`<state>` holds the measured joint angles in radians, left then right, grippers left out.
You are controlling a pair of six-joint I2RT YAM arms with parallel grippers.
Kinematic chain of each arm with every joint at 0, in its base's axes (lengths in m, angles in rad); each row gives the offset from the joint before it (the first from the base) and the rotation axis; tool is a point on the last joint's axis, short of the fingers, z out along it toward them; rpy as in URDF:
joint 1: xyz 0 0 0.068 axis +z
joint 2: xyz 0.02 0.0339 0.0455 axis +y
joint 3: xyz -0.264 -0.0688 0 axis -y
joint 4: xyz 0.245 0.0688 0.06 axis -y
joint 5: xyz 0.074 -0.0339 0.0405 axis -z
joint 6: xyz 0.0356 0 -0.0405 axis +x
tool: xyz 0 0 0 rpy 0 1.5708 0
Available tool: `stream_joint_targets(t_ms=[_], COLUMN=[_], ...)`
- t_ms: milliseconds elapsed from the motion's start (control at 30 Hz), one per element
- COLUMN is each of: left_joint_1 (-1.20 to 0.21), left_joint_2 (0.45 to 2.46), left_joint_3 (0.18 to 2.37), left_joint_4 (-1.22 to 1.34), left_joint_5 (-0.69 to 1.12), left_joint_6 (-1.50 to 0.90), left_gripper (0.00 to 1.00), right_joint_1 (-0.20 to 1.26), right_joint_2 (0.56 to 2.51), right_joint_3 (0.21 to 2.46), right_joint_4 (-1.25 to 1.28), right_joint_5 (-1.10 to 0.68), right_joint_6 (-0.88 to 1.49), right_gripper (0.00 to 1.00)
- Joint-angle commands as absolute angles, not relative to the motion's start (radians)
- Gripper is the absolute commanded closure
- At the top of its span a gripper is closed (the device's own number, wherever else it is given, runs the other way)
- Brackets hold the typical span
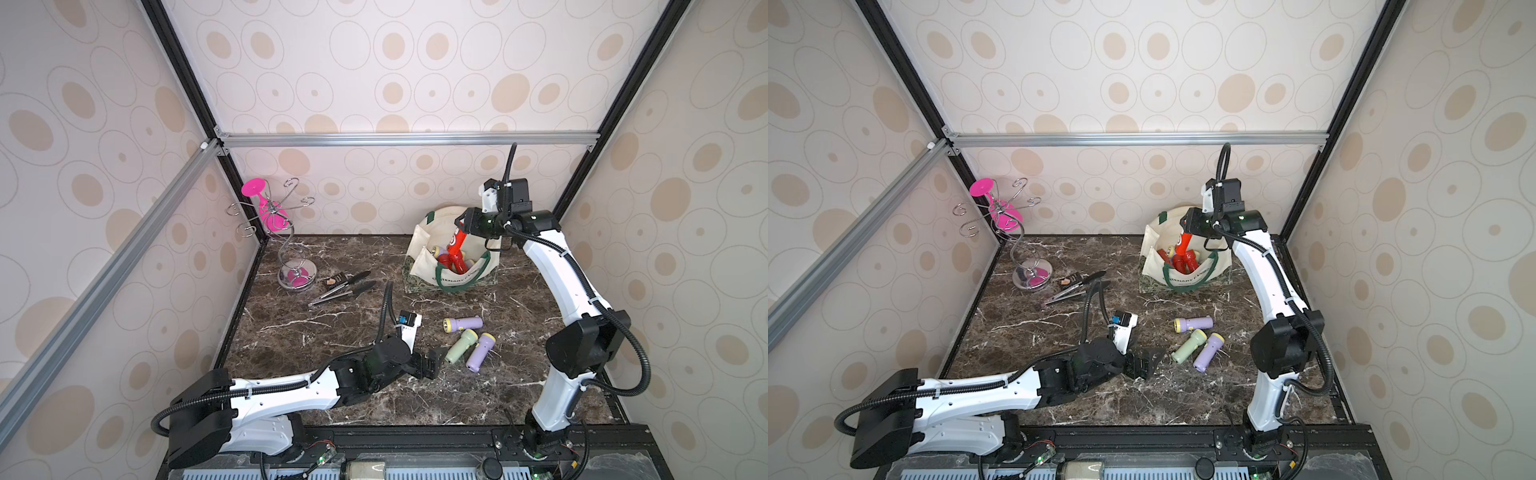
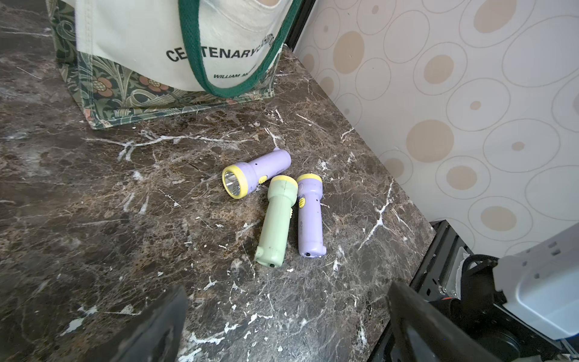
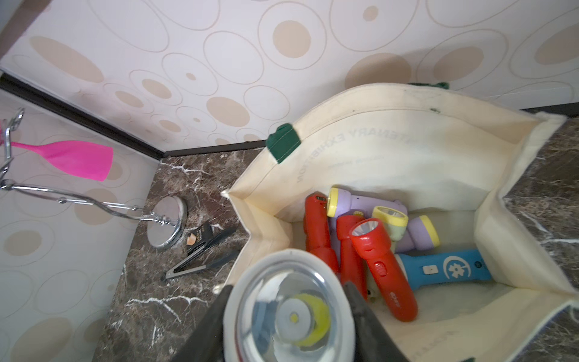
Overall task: Put the flashlights into the tote bags
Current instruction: Place the flashlight in the canvas bag.
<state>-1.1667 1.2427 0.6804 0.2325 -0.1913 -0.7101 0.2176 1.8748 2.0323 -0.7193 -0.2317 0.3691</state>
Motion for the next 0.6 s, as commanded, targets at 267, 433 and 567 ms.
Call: stream_joint_targets(t_ms=[267, 433, 567], left_joint_1=[-1.163, -1.166, -1.166], left_joint_2=[1.312, 1.325, 1.34], left_joint_3=[0.767, 0.767, 0.771], left_joint_4=[0.275, 0.275, 0.303], left_joint_5=[-0.157, -0.149, -0.143], left_joint_6=[-0.693, -0.696, -0.694], left_gripper=[0.0, 0.0, 0.0], right_joint_1=[0.219, 0.219, 0.219], right_joint_2=[2.012, 2.079, 2.105], right_joint_3=[2.113, 2.171, 2.177], right_joint_4=[-0.76, -0.824, -0.843], right_joint_5=[-0.209, -0.222, -0.211], right_joint_6=[0.325, 0.302, 0.295], right_gripper=[1.0, 1.0, 1.0])
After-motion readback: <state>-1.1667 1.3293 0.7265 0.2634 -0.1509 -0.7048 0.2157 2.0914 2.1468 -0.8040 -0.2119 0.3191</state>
